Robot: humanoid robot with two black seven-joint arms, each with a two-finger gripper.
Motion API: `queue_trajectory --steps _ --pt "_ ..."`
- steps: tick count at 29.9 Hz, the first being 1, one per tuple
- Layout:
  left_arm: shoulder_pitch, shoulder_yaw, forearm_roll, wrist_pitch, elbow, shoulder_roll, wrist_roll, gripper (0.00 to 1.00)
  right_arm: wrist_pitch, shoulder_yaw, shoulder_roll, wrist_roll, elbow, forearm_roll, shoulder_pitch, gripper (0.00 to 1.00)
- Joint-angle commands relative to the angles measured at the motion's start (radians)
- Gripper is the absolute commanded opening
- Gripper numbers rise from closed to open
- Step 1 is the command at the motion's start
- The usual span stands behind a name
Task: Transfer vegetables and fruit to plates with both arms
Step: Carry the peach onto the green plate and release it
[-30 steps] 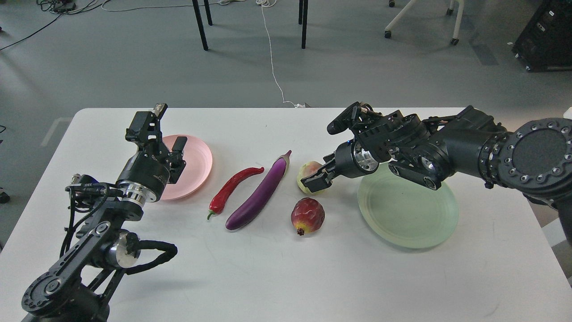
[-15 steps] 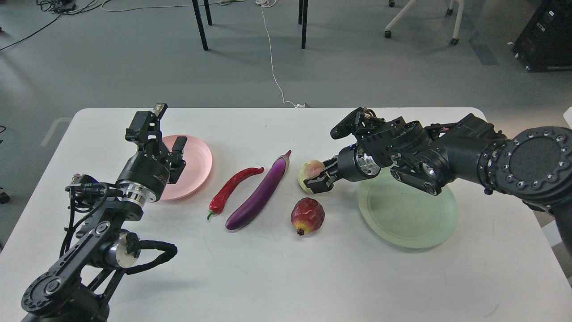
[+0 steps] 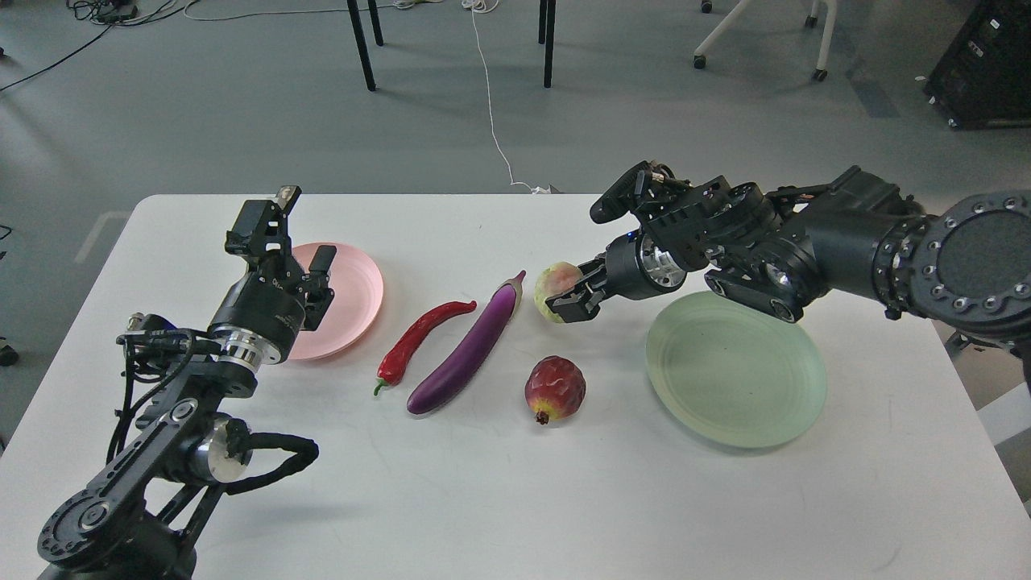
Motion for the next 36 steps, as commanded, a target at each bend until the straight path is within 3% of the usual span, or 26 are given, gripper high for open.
queue_trajectory --steps 1,10,25,29,32,36 --pt "-0.005 0.001 -0.001 0.000 0.001 0.002 0.000 0.99 0.000 -0.004 -0.115 0.000 0.118 -0.027 0.079 0.49" --pt "-0.005 0.003 -0.003 -0.002 0.001 0.000 -0.002 0.99 0.000 -0.008 -0.345 0.000 0.182 -0.201 0.068 0.49" --pt "-0.003 0.007 -0.003 -0.002 -0.002 0.000 -0.002 0.99 -0.003 -0.013 -0.398 0.000 0.205 -0.228 -0.021 0.53" --pt "-0.001 0.007 -0.003 -0.002 -0.002 0.002 -0.002 0.99 -0.003 -0.013 -0.401 0.000 0.202 -0.230 -0.039 0.66" --pt "-0.001 0.007 -0.001 -0.002 -0.004 0.003 -0.002 0.99 -0.006 -0.010 -0.401 0.000 0.200 -0.228 -0.039 0.93" --pt "0.000 0.009 -0.001 -0.002 -0.004 0.002 -0.002 0.99 -0.011 0.011 -0.396 0.000 0.208 -0.225 -0.027 0.97"
